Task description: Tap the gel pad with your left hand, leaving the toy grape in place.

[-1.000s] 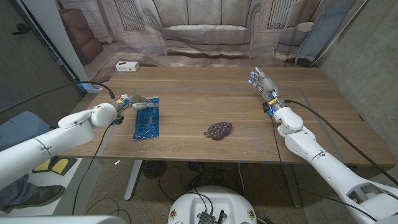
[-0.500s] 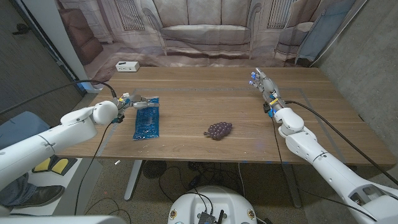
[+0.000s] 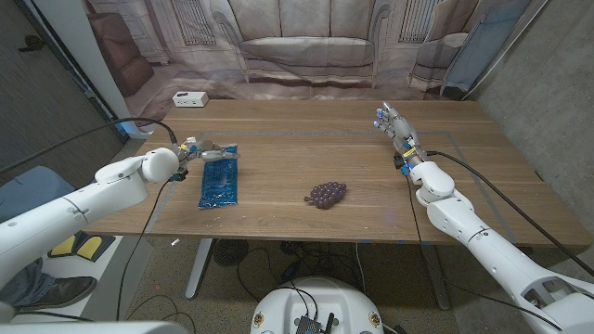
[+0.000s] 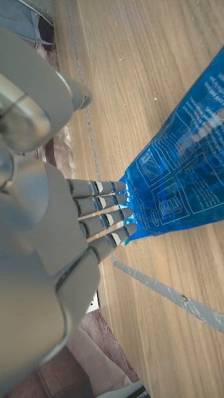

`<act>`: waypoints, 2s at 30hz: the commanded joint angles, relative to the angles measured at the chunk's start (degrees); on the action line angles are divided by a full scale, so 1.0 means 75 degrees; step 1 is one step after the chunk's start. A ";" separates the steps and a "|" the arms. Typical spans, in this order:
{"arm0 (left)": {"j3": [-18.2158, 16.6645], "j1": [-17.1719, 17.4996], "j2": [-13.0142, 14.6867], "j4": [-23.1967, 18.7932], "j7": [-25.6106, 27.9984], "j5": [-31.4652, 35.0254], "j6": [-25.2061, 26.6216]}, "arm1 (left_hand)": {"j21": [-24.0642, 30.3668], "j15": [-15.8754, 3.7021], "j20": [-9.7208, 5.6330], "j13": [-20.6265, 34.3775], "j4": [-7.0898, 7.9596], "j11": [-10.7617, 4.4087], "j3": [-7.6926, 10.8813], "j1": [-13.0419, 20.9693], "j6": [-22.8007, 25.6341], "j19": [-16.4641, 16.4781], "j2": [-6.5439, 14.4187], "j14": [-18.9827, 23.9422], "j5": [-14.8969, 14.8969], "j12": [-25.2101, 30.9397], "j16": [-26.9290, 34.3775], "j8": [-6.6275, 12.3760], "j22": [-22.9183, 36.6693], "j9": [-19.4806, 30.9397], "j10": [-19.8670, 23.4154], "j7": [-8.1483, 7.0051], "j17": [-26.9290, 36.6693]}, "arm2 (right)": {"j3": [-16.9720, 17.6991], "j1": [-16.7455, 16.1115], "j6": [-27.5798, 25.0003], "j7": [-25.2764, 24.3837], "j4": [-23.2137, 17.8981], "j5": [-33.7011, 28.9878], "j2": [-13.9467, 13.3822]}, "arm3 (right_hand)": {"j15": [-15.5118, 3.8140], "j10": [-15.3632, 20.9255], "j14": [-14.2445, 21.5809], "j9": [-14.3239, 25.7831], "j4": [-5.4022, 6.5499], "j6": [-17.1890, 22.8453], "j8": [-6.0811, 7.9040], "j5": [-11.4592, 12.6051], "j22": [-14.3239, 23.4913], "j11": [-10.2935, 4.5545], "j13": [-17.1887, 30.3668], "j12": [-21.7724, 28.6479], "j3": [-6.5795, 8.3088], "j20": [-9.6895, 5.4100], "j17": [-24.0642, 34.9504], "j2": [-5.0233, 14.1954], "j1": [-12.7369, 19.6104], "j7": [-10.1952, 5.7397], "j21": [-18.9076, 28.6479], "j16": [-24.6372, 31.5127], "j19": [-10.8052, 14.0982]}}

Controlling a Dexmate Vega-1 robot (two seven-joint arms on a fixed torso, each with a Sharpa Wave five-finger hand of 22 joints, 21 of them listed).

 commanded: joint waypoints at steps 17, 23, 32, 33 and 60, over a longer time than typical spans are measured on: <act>0.0209 -0.0091 -0.0145 0.0113 -0.0096 0.0116 0.0208 | 0.0012 0.0002 -0.0133 0.0027 -0.0052 0.0091 -0.0035 0.0069 0.0061 0.0112 0.0085 -0.0207 -0.0005 0.0005 -0.0086 -0.0006 0.0003 0.0036 -0.0036 0.0069 0.0013 | 0.0053 0.0012 -0.0033 -0.0012 0.0042 0.0059 -0.0026 | 0.0009 -0.0014 -0.0030 0.0017 -0.0038 0.0015 -0.0013 -0.0013 0.0029 -0.0009 0.0021 -0.0002 -0.0015 -0.0003 0.0010 0.0051 0.0015 -0.0026 0.0014 -0.0026 -0.0038; 0.0289 -0.0207 -0.0142 0.0165 -0.0246 0.0198 0.0221 | 0.0017 -0.0002 -0.0135 0.0027 -0.0062 0.0093 -0.0035 0.0083 0.0055 0.0152 0.0090 -0.0220 -0.0004 -0.0004 -0.0090 -0.0015 0.0001 0.0036 -0.0052 0.0078 0.0012 | 0.0015 0.0029 -0.0068 -0.0019 0.0056 0.0032 -0.0012 | 0.0012 -0.0011 -0.0031 0.0017 -0.0038 0.0020 -0.0012 -0.0014 0.0029 -0.0008 0.0021 0.0001 -0.0017 0.0004 0.0011 0.0051 0.0013 -0.0027 0.0016 -0.0026 -0.0045; 0.0375 -0.0294 -0.0153 0.0237 -0.0396 0.0262 0.0190 | 0.0010 -0.0018 -0.0120 0.0027 -0.0071 0.0079 -0.0037 0.0094 0.0063 0.0166 0.0097 -0.0223 -0.0005 -0.0005 -0.0089 -0.0020 -0.0001 0.0037 -0.0047 0.0086 0.0011 | -0.0014 0.0071 -0.0096 -0.0022 0.0091 0.0027 0.0022 | 0.0012 -0.0013 -0.0030 0.0017 -0.0039 0.0018 -0.0013 -0.0015 0.0029 -0.0011 0.0022 0.0001 -0.0018 0.0008 0.0011 0.0052 0.0014 -0.0034 0.0018 -0.0025 -0.0052; 0.0380 -0.0306 -0.0149 0.0235 -0.0417 0.0270 0.0194 | 0.0008 -0.0016 -0.0117 0.0027 -0.0071 0.0079 -0.0037 0.0095 0.0066 0.0165 0.0097 -0.0221 -0.0005 -0.0006 -0.0088 -0.0019 -0.0001 0.0037 -0.0047 0.0086 0.0011 | -0.0016 0.0082 -0.0087 -0.0010 0.0107 0.0031 0.0030 | 0.0010 -0.0008 -0.0030 0.0017 -0.0039 0.0020 -0.0013 -0.0015 0.0029 -0.0008 0.0022 0.0003 -0.0018 0.0006 0.0011 0.0052 0.0015 -0.0030 0.0019 -0.0025 -0.0052; 0.0672 -0.0602 -0.0364 0.0455 -0.0782 0.0564 0.0196 | -0.0030 -0.0004 -0.0103 0.0026 -0.0092 0.0097 -0.0045 0.0117 0.0070 0.0141 0.0116 -0.0246 -0.0007 -0.0026 -0.0095 -0.0037 -0.0003 0.0038 -0.0078 0.0108 0.0010 | -0.0008 0.0057 -0.0098 -0.0075 0.0053 -0.0007 0.0003 | 0.0006 -0.0003 -0.0032 0.0018 -0.0047 0.0033 -0.0010 -0.0015 0.0030 -0.0026 0.0024 0.0008 -0.0014 0.0022 0.0010 0.0063 0.0030 -0.0038 0.0026 -0.0026 -0.0067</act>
